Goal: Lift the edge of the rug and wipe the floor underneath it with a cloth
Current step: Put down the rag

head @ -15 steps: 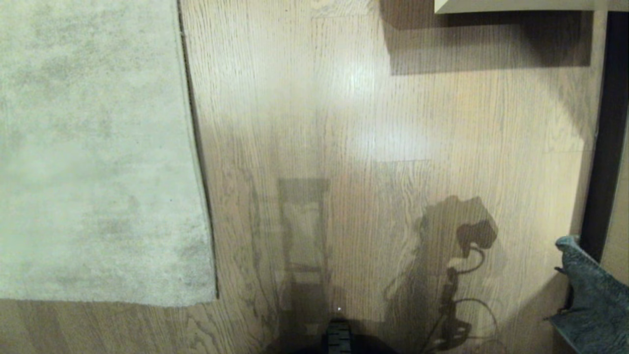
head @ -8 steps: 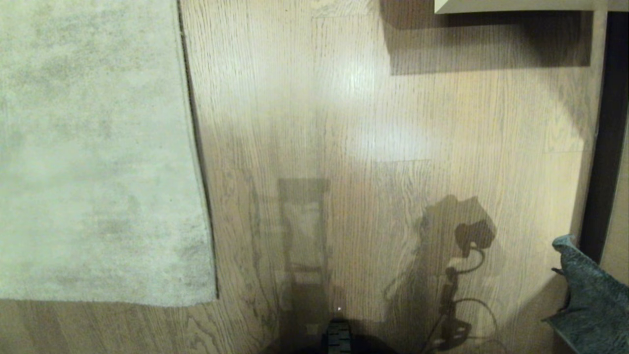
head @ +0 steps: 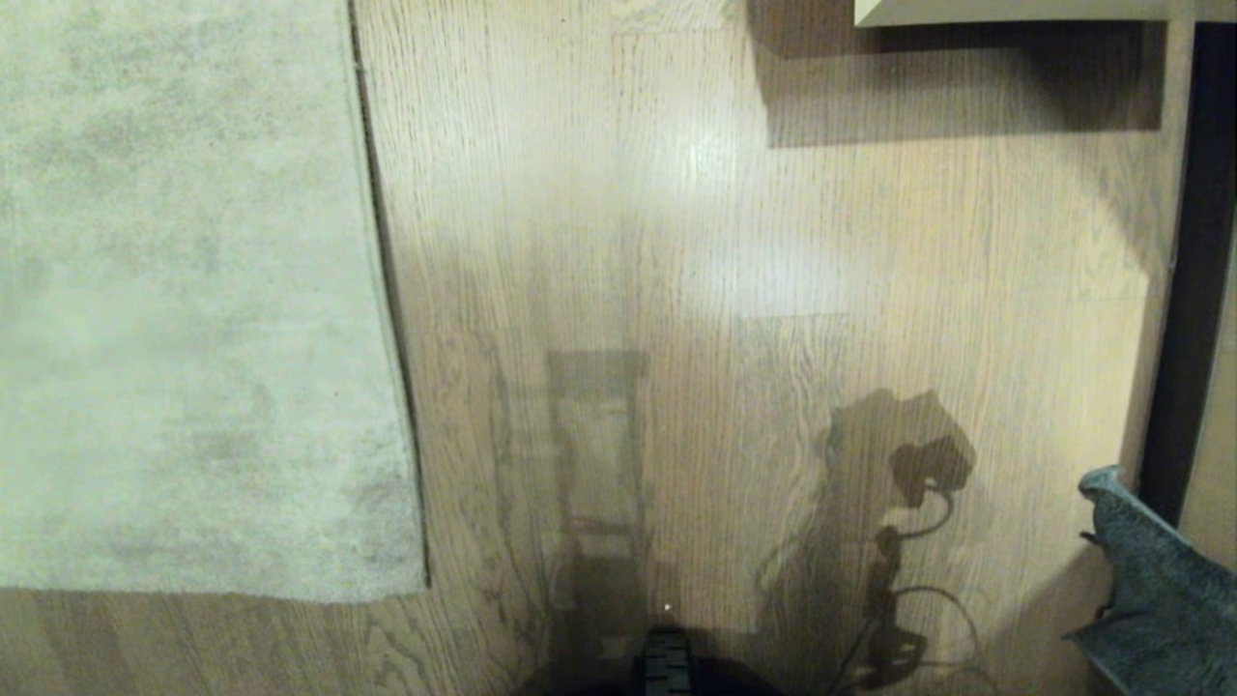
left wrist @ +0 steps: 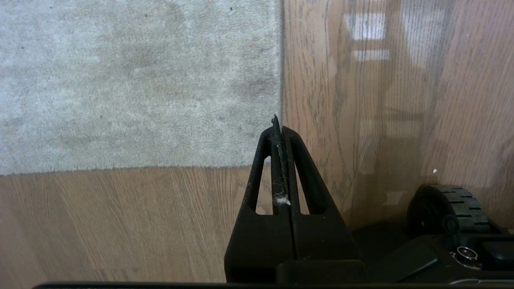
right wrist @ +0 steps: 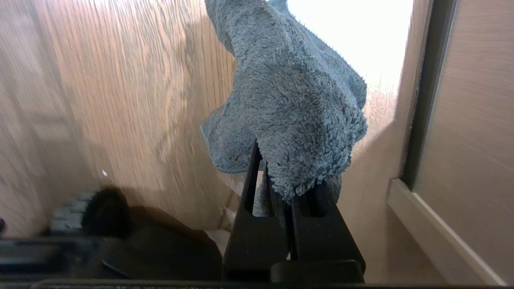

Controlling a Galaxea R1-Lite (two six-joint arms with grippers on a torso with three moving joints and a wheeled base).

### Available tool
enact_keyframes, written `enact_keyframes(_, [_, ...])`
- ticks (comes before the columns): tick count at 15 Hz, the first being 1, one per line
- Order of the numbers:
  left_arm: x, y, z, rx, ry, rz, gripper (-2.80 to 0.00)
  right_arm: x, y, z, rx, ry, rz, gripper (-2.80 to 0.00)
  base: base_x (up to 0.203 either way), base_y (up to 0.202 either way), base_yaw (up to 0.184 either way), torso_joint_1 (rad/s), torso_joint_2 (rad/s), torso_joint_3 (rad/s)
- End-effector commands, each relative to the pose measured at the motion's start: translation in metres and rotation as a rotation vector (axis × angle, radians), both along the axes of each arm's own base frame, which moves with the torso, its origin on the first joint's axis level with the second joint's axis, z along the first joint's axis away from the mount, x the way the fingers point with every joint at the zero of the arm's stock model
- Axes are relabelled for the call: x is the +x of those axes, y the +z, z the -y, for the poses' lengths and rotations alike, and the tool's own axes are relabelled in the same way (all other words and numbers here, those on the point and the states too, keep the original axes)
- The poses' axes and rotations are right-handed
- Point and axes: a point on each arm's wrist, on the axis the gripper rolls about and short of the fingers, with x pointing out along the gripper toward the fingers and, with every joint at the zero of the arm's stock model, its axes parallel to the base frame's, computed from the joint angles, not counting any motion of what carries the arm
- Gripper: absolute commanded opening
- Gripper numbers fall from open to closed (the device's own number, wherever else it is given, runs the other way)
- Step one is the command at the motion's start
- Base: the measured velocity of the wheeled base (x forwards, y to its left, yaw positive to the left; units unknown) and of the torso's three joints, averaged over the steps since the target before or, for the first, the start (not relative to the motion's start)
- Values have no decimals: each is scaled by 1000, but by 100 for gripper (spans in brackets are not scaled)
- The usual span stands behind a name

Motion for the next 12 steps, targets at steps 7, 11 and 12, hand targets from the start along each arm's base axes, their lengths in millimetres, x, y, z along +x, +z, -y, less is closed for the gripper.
enact_keyframes(7, [0,0,0,0,0,-1,-280,4,12,-1,-79,38,-95,-280,0,0,0,0,0,0])
enact_keyframes(11, [0,0,0,0,0,-1,-280,18,34,-1,-83,86,-168,-280,0,0,0,0,0,0])
enact_keyframes(12, [0,0,0,0,0,-1,-280,23,41,-1,-88,102,-186,-280,0,0,0,0,0,0])
